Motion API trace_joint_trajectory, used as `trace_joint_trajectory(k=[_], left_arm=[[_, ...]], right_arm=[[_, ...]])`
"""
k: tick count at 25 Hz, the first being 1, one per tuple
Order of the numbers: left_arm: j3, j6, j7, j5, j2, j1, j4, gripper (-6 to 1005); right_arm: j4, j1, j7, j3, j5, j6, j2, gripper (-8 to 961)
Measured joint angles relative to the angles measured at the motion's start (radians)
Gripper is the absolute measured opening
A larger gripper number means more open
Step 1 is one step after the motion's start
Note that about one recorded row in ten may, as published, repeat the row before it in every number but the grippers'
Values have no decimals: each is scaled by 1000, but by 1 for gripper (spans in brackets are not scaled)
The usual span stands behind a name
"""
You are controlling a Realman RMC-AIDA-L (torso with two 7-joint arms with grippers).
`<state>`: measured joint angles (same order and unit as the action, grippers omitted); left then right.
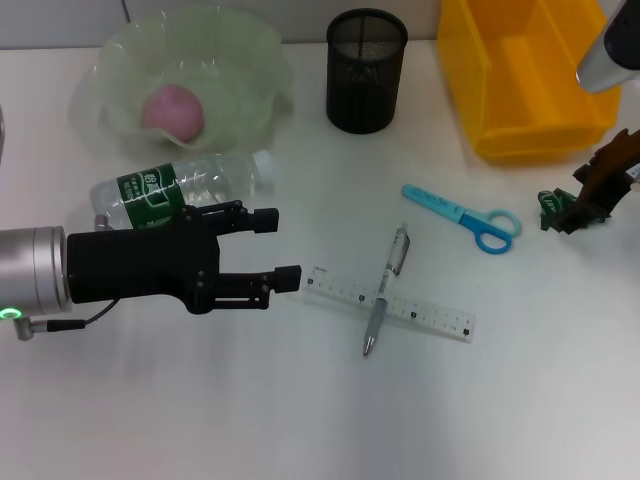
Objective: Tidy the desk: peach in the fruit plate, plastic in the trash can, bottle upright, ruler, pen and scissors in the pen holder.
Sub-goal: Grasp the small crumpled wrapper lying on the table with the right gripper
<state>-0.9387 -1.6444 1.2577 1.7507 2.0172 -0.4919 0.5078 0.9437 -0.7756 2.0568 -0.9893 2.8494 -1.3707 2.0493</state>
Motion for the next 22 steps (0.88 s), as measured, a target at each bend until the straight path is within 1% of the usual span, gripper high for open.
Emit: trace_joint_trajectory(k=[4, 7, 11, 14, 17, 20, 22], left_arm=[[0, 5, 0, 0, 0, -1, 0, 828], [0, 7, 0, 0, 0, -2, 0, 828], [0, 8, 0, 1, 0, -2, 1, 828], [0, 10, 0, 2, -1, -1, 1, 828], [0, 11, -2, 2, -1, 2, 3, 828], [0, 11, -2, 2, -2, 2, 1, 828], [0, 11, -2, 3, -3, 2, 1, 828]], right_arm=[[-34, 0, -1, 0, -3, 37, 0, 773], [-47, 1, -2, 3, -5, 58, 1, 708], [-41, 1, -2, 10, -15, 49, 1, 623], [-21, 4, -8, 13, -59, 11, -7, 558], [-12, 7, -15, 13, -103, -19, -23, 436], [-7, 8, -15, 13, -107, -29, -30, 315], [14, 9, -13, 23, -109, -50, -32, 126]])
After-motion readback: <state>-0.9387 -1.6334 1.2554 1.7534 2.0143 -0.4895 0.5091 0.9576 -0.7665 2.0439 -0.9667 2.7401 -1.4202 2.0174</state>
